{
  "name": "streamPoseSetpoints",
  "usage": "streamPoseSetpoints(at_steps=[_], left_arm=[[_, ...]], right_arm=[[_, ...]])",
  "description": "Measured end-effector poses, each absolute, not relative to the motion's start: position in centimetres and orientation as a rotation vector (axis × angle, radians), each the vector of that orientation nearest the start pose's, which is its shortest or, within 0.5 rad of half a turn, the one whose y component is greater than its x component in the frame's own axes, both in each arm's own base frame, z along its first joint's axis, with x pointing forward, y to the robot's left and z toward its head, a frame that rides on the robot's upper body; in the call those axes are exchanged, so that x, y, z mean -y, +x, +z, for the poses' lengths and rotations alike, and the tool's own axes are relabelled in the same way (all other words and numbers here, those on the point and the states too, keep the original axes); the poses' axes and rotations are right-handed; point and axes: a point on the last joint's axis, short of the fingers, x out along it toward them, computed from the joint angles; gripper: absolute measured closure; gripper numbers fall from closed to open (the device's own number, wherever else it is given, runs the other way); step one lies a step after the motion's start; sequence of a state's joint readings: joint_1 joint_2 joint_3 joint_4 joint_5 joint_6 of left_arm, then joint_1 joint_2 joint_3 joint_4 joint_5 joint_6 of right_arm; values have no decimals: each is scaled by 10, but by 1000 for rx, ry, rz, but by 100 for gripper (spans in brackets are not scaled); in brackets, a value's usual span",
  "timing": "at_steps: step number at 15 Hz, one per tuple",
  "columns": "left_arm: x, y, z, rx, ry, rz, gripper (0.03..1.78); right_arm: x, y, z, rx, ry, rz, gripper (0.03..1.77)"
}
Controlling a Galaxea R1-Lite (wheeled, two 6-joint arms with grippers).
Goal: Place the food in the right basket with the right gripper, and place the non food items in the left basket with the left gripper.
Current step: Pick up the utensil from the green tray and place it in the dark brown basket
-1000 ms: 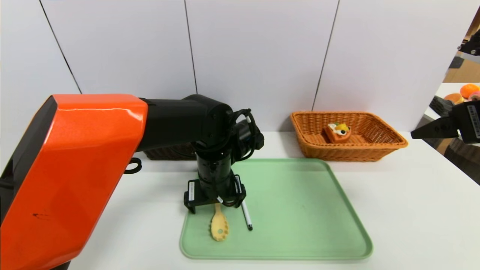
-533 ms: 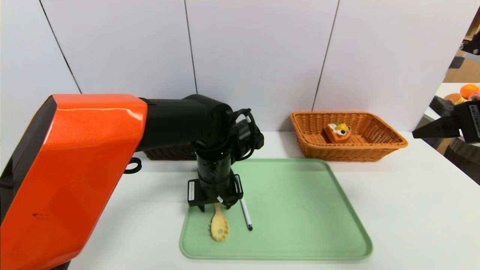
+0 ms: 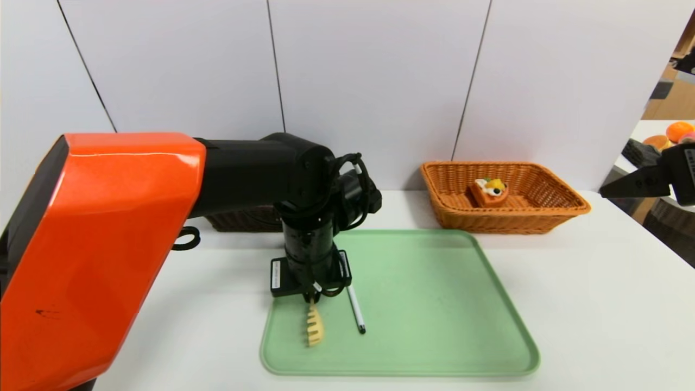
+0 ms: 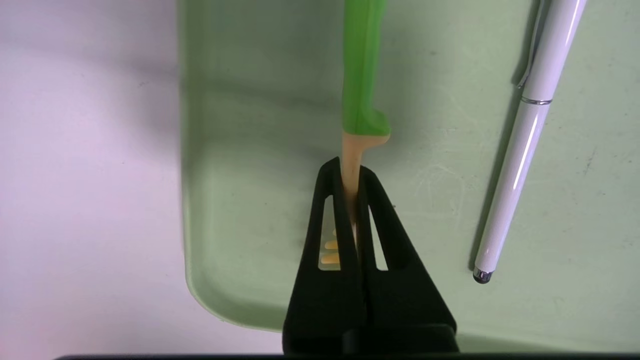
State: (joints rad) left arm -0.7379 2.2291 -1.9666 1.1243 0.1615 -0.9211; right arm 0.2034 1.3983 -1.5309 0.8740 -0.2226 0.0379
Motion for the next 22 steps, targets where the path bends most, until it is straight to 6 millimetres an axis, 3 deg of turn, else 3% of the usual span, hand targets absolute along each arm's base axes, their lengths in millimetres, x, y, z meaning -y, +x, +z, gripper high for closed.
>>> streamPoseSetpoints(at_steps=[4,7,11,14,18,22], left_arm=[[259,290,168,-1318,-172,124,175],[257,279,184,-1300,-156,86,175],[245,252,236,-1180,-140,-52,175],[221,240,281,-1013,-192,-134,175],[168,269,320,-736,-283,-94,175],[120,318,318,-624,-364,36,175]], right_arm=[[-33,184,325,-724,-118,-33,10],[-32,184,322,-736,-116,-39,10],[-30,185,321,-741,-114,-47,10],[-30,187,319,-748,-116,-51,10],[-31,191,316,-764,-118,-47,10],[-31,190,316,-762,-114,-47,10]])
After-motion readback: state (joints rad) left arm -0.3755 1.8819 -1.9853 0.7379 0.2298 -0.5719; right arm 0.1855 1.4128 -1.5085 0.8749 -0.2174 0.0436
